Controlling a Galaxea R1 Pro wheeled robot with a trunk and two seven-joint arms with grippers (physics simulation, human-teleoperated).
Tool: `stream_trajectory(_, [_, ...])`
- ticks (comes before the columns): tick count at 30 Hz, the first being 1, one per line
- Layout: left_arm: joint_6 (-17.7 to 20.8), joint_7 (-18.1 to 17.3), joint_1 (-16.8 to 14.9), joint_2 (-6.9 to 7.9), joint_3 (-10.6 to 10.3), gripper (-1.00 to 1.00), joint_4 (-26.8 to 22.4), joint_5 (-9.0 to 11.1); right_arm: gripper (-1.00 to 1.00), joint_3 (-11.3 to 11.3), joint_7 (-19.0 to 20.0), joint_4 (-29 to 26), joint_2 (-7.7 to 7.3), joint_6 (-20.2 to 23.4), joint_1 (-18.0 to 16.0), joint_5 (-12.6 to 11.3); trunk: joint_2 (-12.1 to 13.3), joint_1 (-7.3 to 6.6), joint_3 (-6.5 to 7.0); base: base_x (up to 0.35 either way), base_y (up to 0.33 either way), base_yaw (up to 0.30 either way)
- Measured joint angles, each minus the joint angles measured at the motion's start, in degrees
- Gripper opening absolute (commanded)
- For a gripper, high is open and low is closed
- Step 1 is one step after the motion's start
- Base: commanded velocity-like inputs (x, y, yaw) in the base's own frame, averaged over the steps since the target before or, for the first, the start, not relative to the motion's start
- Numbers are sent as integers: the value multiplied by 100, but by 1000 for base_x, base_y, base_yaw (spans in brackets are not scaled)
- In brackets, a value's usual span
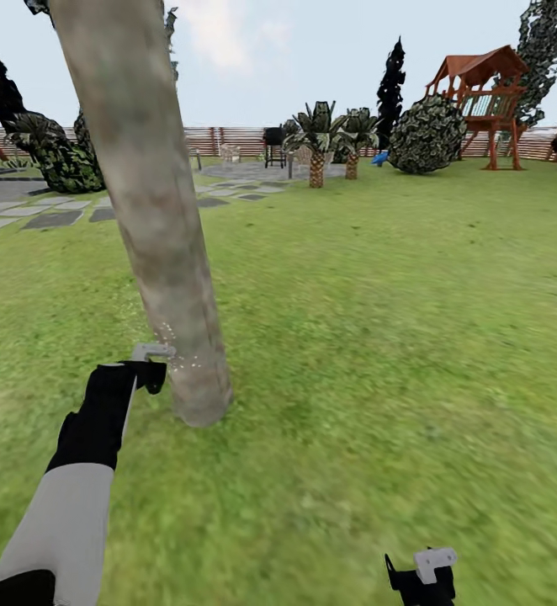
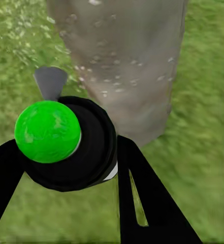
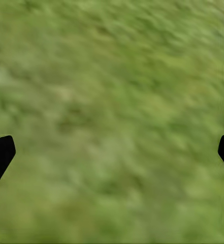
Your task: In the garden, pick up the pesticide atomizer on the floor and spray pesticide onto both trees until each tree trunk is fully covered.
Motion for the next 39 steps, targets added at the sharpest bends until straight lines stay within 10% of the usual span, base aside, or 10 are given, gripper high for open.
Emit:
stream_trajectory(13, [123,8,-86,102,52,-100,-420,-58,100,-2,-3,0,0,2,0,0,0,0,0,-116,-184,3])
stream_trajectory(20, [978,41,-855,114,-4,-100,-391,-70,100,0,1,0,2,2,0,0,0,0,0,-6,-3,198])
stream_trajectory(39, [1008,45,-808,105,-37,-100,-554,-250,100,1,4,0,-5,-1,0,0,0,0,0,0,-223,8])
